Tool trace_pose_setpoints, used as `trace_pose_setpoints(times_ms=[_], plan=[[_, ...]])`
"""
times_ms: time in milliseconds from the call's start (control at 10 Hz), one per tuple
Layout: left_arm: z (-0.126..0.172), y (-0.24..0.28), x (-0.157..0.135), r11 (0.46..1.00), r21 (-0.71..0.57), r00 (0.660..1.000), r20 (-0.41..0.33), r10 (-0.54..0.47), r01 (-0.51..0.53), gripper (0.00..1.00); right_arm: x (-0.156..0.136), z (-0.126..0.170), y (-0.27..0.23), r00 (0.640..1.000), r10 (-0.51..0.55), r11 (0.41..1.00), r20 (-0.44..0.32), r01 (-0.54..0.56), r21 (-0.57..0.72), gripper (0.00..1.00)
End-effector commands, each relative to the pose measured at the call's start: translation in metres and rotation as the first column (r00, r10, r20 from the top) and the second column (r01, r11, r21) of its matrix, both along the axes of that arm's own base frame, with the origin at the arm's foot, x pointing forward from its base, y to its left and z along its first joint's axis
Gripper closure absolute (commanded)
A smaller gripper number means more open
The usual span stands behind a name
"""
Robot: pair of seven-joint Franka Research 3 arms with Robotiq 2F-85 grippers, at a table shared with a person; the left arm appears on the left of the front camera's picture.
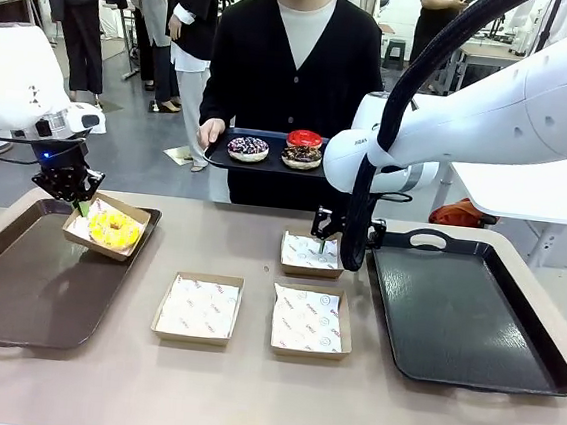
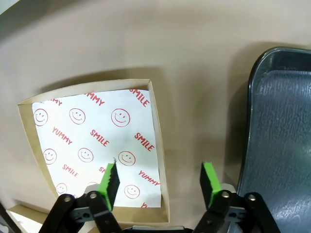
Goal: Individually package the donuts and arrange them on the tray.
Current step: Place the picked Paper togo box on the Handle tray while simultaneously picking up another Paper togo box from the table with the other hand.
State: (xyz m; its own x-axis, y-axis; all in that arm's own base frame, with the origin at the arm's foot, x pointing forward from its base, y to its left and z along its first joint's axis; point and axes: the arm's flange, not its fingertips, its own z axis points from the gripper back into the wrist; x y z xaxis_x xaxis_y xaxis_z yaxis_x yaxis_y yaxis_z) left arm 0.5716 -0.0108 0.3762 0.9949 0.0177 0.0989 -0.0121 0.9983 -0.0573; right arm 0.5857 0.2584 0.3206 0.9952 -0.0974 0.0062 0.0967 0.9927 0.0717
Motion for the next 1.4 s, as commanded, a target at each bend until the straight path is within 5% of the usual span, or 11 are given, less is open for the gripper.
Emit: trace_pose_setpoints(times_ms=[0,200,300,400,600,1000,1300], plan=[[0.001,-0.002,0.005,1.0,-0.01,1.0,0.015,0.014,-0.014,0.04,0.003,-0.005,-0.003,0.999,0.021,1.0,0.025,-0.021,0.002,1.0],[0.001,-0.002,0.005,1.0,-0.012,1.0,0.015,0.014,-0.014,0.0,0.002,-0.006,-0.003,0.999,0.018,1.0,0.027,-0.018,0.004,1.0],[0.001,-0.002,0.005,1.0,-0.016,1.0,0.015,0.014,-0.014,0.0,0.001,-0.007,-0.003,0.999,0.016,1.0,0.03,-0.017,0.005,0.86],[0.002,-0.003,0.003,1.0,-0.019,1.0,0.014,0.012,-0.012,0.13,0.001,-0.007,-0.004,0.999,0.015,1.0,0.032,-0.016,0.009,0.97],[0.003,-0.002,0.0,1.0,-0.028,1.0,0.014,0.015,-0.014,0.0,0.0,-0.007,-0.004,0.999,0.014,1.0,0.032,-0.014,0.012,1.0],[0.011,-0.001,-0.009,0.997,-0.081,1.0,0.008,0.012,-0.011,0.0,-0.003,-0.006,-0.003,0.999,0.014,1.0,0.039,-0.015,0.011,1.0],[0.04,0.004,-0.038,0.961,-0.275,1.0,-0.011,-0.001,-0.002,0.0,-0.007,0.016,-0.006,0.999,0.015,1.0,0.044,-0.016,0.013,1.0]])
